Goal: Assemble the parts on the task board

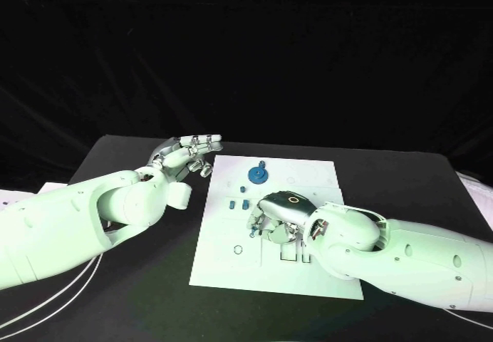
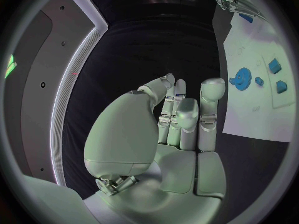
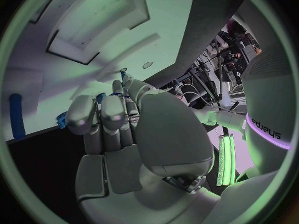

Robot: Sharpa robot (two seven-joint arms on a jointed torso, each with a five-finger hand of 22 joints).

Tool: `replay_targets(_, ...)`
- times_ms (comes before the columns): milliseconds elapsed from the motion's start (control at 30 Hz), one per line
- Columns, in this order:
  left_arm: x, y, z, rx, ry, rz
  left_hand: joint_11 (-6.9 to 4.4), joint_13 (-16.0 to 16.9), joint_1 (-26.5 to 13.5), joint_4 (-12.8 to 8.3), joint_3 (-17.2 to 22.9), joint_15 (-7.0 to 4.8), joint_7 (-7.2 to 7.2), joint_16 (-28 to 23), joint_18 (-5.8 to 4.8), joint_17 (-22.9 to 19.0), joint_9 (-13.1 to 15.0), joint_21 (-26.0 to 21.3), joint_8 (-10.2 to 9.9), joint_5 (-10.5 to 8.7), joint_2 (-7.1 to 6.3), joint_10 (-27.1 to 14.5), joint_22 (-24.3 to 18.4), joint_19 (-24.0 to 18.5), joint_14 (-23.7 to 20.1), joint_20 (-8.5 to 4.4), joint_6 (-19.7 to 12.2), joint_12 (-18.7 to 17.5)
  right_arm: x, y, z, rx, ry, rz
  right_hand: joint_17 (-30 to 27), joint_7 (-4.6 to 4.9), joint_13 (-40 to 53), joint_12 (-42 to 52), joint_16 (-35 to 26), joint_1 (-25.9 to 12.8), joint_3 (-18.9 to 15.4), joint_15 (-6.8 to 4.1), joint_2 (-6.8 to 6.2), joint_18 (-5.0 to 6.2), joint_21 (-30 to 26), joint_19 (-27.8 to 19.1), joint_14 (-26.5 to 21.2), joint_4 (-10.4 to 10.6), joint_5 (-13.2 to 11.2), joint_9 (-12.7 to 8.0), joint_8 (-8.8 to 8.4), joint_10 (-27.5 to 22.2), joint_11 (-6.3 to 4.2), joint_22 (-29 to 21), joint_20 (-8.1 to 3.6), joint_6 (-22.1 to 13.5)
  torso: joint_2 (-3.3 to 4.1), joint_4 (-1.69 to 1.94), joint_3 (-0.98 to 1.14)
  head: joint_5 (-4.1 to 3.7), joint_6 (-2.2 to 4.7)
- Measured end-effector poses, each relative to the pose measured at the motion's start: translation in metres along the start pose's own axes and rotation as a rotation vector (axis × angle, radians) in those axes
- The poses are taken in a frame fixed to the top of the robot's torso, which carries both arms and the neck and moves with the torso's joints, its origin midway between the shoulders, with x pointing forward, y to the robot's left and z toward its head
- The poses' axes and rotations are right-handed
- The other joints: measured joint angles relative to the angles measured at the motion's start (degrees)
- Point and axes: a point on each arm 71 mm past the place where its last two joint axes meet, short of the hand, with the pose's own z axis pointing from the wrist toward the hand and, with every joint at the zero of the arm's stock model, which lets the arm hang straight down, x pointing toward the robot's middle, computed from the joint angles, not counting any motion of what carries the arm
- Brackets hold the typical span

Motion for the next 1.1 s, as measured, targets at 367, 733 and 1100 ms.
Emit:
replay_targets(367, -0.0021, 0.0001, 0.0001, -0.003, -0.003, 0.001, 0.00, 0.1, 0.0, -0.2, -0.2, 0.00, 0.20, 0.0, 0.00, 0.0, 0.0, 0.0, 0.0, 0.00, 0.00, 0.0, 0.0, 0.0, 0.0, 0.00, -0.2, 0.0, 0.0041, 0.0028, 0.0030, 0.012, 0.023, -0.034, 0.0, 0.00, 0.0, 0.0, 0.0, -0.2, 0.0, 0.00, 0.22, 0.00, 0.0, 0.0, 0.0, 0.0, 0.0, 0.0, 0.17, 0.0, 0.01, -0.1, 0.00, -0.2, -0.02, 0.03, -0.01, 0.05, -0.50)
replay_targets(733, -0.0033, 0.0004, 0.0001, -0.007, -0.005, 0.002, 0.20, 0.0, 0.0, -0.2, -0.2, 0.00, 0.20, 0.0, 0.00, -0.1, 0.0, -0.2, 0.0, 0.00, 0.00, -0.2, 0.0, 0.0, 0.0, 0.00, -0.2, 0.0, 0.0062, 0.0088, 0.0041, 0.009, 0.048, -0.077, -0.1, 0.02, 0.0, 0.0, 0.0, -0.5, 0.0, 0.00, -0.03, 0.00, 0.0, 0.0, 0.0, 0.0, 0.2, 0.1, 0.17, 0.0, 0.02, -0.1, 0.00, -0.2, -0.02, -0.01, -0.02, 0.48, -0.97)
replay_targets(1100, -0.0043, 0.0006, 0.0005, -0.010, -0.006, 0.002, 0.20, 0.0, 0.0, -0.2, -0.2, 0.00, 0.20, 0.0, 0.00, -0.1, 0.0, -0.2, 0.0, 0.00, 0.00, -0.2, -0.1, 0.0, 0.0, 0.00, -0.2, 0.0, 0.0067, 0.0089, 0.0039, 0.026, 0.052, -0.107, -2.7, 2.51, 0.0, -0.4, -1.7, -6.0, -2.7, 1.43, -4.16, 0.00, -1.8, -1.7, 0.0, 1.9, 0.5, -1.7, -0.18, -6.9, 2.20, -3.5, 1.67, -6.8, -0.05, -0.01, -0.01, 0.60, -0.95)
